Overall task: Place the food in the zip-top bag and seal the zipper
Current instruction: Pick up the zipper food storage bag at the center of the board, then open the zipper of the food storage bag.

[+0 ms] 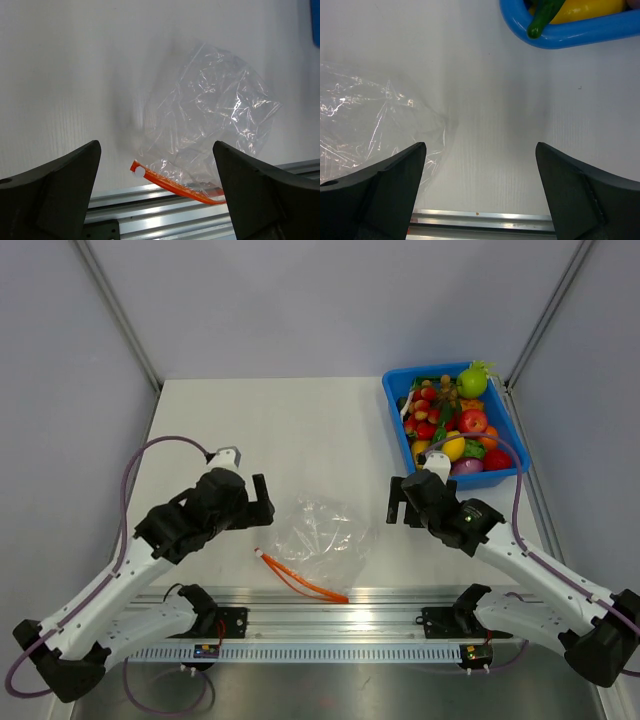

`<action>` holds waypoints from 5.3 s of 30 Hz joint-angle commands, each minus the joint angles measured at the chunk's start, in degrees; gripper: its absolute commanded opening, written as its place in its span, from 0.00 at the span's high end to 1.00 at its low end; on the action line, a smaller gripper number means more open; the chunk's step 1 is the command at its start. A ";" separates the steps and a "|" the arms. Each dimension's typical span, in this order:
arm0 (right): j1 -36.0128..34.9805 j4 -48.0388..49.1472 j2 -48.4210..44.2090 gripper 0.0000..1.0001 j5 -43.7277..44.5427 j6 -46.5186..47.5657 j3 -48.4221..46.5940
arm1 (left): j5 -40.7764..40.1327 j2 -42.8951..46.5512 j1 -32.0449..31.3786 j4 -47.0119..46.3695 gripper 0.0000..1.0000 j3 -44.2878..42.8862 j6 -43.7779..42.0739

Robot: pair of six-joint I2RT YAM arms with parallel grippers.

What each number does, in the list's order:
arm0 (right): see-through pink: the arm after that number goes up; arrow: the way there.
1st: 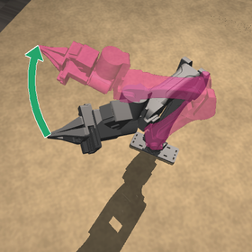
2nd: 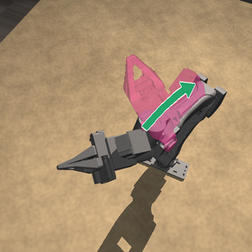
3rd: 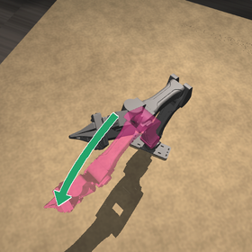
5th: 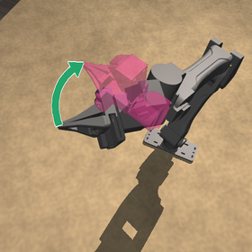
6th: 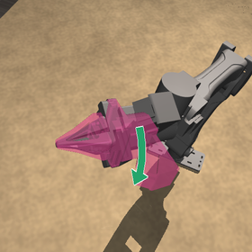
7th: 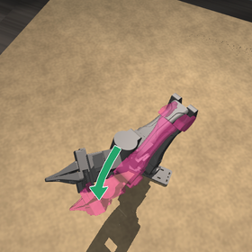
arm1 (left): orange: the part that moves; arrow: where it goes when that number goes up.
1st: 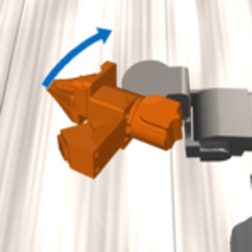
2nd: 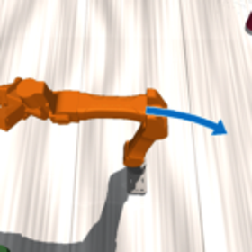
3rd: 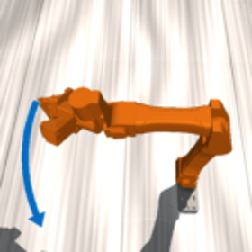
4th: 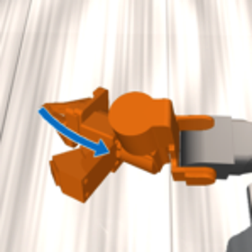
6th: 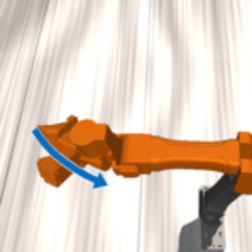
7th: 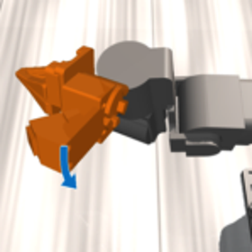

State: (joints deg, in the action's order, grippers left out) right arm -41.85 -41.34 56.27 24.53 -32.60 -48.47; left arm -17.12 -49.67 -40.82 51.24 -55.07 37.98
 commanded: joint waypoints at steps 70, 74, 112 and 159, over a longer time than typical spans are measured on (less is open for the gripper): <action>-20.73 19.55 26.70 1.00 -11.61 8.09 -27.11 | 31.01 -4.03 15.42 -21.18 0.05 -1.36 -9.41; -19.77 18.93 27.22 1.00 -12.14 4.92 -27.56 | 33.82 -3.68 15.33 -22.24 0.10 -0.31 -8.45; -16.25 20.25 28.54 1.00 -14.95 -3.52 -25.80 | 19.86 -6.05 7.07 -29.54 0.65 10.25 -0.45; -2.71 37.21 28.63 0.10 -29.73 -9.59 -14.72 | 1.66 -31.28 1.18 -6.33 1.00 -21.13 -11.35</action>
State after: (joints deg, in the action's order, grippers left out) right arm -43.38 -7.09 84.40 -3.27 -43.09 -59.88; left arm -17.06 -83.29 -39.72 47.72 -76.36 25.82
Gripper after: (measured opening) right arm 0.888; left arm 0.008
